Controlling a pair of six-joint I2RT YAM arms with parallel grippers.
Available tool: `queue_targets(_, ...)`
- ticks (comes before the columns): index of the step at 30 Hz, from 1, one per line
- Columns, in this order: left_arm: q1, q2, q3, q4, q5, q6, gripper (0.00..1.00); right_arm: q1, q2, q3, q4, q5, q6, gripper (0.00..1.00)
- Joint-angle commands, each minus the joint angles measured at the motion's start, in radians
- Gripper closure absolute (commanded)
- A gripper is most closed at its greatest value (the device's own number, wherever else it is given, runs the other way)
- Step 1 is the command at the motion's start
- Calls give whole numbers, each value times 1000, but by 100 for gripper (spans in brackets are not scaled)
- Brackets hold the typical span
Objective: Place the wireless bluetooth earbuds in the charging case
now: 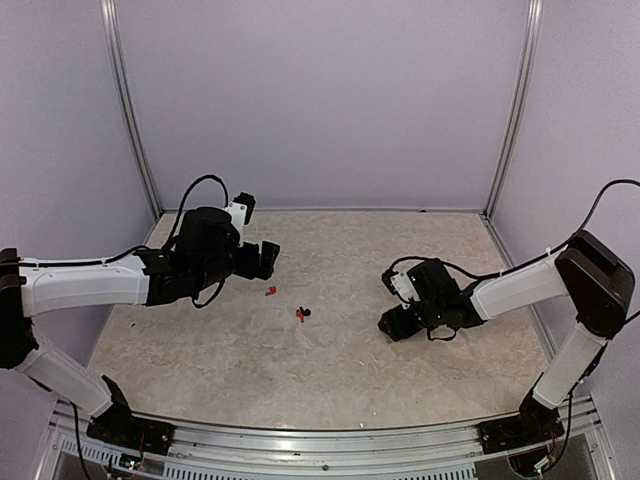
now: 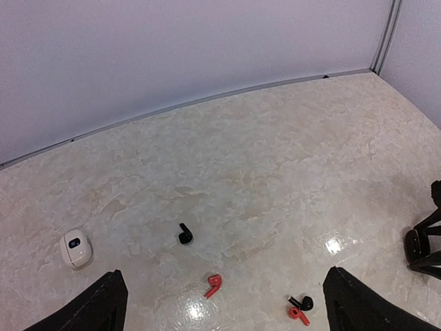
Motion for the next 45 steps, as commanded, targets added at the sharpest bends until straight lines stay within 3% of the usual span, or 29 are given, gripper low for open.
queue_targets(1,-7,6,17,11,25,-9,1,5,22,-22,-58,-59,-26,32)
queue_targets(11,-6,18,20,35,114,-21,1,7,-13,-35,-58,-66,-46,48)
queue_targets(22,-25,69,42,127,515,-162,24,89,-278,-64,63,-93,-183,53)
queue_targets(30,-82,98,75,207,683,-258,29,154,-425,-81,113,-82,-271,55)
queue_targets(45,-170,214,133,321,797,-371,38,254,-545,-61,107,-39,-331,57)
